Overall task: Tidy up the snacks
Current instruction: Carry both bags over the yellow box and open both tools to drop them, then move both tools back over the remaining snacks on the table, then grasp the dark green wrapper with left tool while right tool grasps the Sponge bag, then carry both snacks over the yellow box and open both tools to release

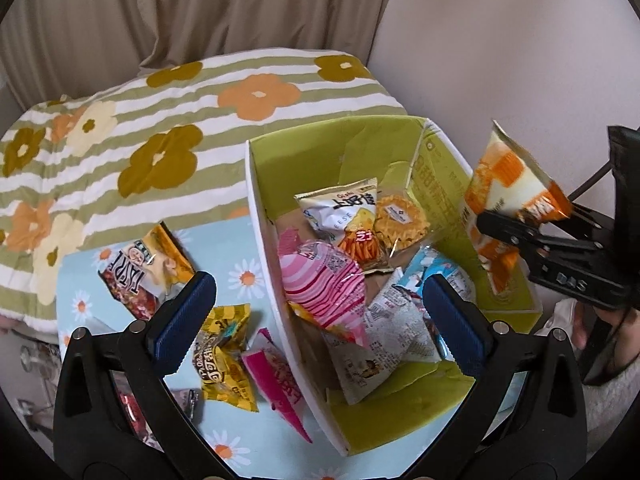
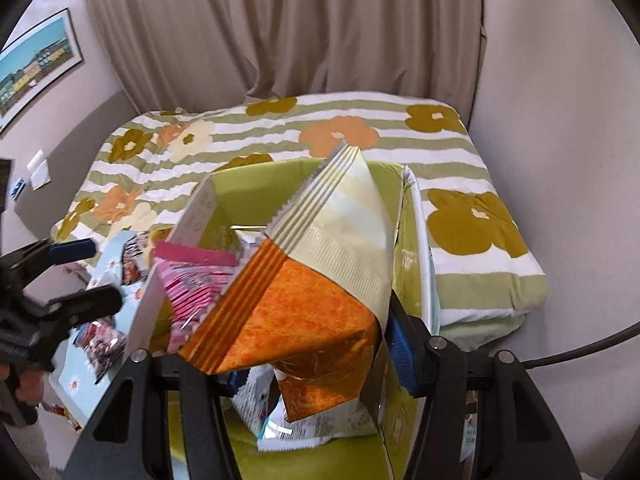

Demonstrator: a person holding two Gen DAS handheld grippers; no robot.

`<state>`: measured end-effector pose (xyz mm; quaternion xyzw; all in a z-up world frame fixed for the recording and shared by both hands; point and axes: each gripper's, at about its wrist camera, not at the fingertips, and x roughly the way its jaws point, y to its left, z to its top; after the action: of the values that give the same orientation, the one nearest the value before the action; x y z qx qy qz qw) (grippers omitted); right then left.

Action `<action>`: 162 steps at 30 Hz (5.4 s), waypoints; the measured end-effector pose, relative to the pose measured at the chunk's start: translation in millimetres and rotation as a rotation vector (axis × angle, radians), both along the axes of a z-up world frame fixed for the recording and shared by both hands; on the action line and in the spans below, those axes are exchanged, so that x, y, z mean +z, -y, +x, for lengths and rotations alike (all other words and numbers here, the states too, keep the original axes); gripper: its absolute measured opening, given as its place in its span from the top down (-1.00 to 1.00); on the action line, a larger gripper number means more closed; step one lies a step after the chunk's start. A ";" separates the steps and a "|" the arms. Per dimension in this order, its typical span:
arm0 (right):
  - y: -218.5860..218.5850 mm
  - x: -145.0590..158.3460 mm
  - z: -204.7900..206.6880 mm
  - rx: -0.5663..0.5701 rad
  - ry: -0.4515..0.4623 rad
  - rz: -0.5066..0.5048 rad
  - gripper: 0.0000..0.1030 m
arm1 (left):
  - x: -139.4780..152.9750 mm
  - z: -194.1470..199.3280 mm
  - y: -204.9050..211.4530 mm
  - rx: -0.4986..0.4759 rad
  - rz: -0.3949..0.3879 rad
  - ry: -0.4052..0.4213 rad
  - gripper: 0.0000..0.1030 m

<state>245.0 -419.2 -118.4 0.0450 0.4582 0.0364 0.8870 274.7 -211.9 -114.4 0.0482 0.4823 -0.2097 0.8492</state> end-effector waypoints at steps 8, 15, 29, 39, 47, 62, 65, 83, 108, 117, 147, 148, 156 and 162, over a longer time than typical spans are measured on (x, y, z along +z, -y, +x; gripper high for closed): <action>-3.4 -0.3 -12.0 0.021 0.037 -0.024 -0.99 | -8.1 -1.2 -11.2 0.027 0.018 -0.020 -0.99; 2.5 13.0 -27.6 0.015 0.055 -0.009 -0.99 | 4.2 -13.8 -12.7 0.042 0.033 0.013 -0.99; -49.0 73.4 -54.7 0.112 0.180 0.004 -1.00 | 61.7 -53.5 -88.1 0.178 0.071 0.111 -0.99; -149.5 87.6 -78.8 0.141 0.221 0.017 -1.00 | 76.6 -82.2 -225.2 0.284 0.069 0.148 -0.99; -237.2 64.2 -88.9 0.164 0.182 0.054 -1.00 | 51.8 -94.6 -318.2 0.263 0.102 0.113 -0.99; -323.5 -24.6 -60.8 0.312 0.000 0.013 -1.00 | -57.7 -52.7 -353.5 -0.109 0.269 -0.073 -0.96; -333.7 -45.1 -51.7 0.387 -0.054 -0.020 -1.00 | -87.7 -38.9 -345.8 -0.187 0.315 -0.120 -0.84; -377.0 -117.4 -8.4 0.763 -0.264 -0.189 -1.00 | -178.2 -16.7 -312.1 -0.480 0.530 -0.232 -0.46; -413.0 -155.7 0.4 0.884 -0.316 -0.278 -0.99 | -163.6 -45.5 -301.6 -0.534 0.439 -0.244 0.14; -407.4 -153.3 -6.1 0.840 -0.333 -0.286 -0.26 | -152.0 -52.2 -311.5 -0.483 0.401 -0.244 0.14; -185.4 53.5 -49.7 0.226 -0.007 -0.084 -0.23 | 38.9 -38.5 -154.8 -0.378 0.221 0.103 0.14; -168.1 57.8 -52.7 0.212 -0.003 -0.085 -0.23 | 42.3 -37.4 -139.6 -0.374 0.205 0.104 0.14; -75.3 66.0 -60.1 0.157 -0.004 -0.065 -0.23 | 39.3 -26.8 -19.8 -0.343 0.133 0.080 0.14; -29.7 48.7 -56.0 0.106 -0.036 -0.017 -0.23 | 14.2 -22.5 40.6 -0.326 0.133 0.016 0.14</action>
<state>189.0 -389.5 -69.7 0.0140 0.4760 0.0787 0.8758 252.2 -252.5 -100.1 0.1835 0.4740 -0.3119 0.8028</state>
